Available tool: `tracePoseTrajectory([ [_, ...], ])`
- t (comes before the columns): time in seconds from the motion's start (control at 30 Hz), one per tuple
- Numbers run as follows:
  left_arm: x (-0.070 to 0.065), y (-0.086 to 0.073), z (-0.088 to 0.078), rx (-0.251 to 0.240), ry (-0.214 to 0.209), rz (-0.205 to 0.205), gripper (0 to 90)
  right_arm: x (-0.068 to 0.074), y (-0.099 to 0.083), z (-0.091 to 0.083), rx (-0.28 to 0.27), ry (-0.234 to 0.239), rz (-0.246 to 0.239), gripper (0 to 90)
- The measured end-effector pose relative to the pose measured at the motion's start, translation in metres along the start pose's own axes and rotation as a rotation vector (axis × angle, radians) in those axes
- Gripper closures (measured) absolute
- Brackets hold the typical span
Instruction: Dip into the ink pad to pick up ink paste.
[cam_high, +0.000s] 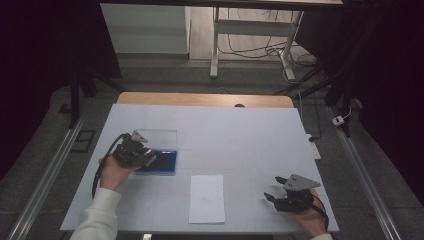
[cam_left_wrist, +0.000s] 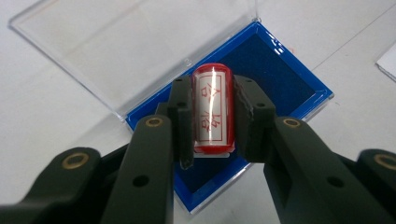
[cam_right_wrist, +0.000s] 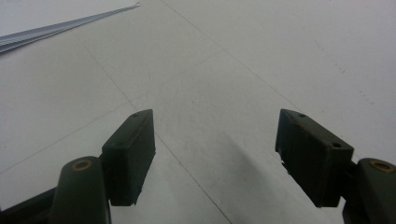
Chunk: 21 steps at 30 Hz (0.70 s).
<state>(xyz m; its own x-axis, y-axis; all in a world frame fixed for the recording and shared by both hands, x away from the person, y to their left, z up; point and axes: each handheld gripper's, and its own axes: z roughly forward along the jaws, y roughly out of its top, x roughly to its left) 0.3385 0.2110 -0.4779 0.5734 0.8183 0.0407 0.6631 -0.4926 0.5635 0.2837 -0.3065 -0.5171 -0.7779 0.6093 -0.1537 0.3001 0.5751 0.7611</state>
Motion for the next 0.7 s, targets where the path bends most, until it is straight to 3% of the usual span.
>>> tracePoseTrajectory([
  [0.13, -0.0011, -0.0004, 0.0046, 0.024, 0.010, 0.008, 70.7, 0.0001, 0.0000, 0.0000, 0.000, -0.001, 0.000, 28.0],
  [0.7, -0.0065, 0.0026, 0.0066, 0.045, 0.041, 0.029, 70.7, 0.0010, 0.0003, 0.0010, 0.012, -0.003, -0.007, 28.1],
])
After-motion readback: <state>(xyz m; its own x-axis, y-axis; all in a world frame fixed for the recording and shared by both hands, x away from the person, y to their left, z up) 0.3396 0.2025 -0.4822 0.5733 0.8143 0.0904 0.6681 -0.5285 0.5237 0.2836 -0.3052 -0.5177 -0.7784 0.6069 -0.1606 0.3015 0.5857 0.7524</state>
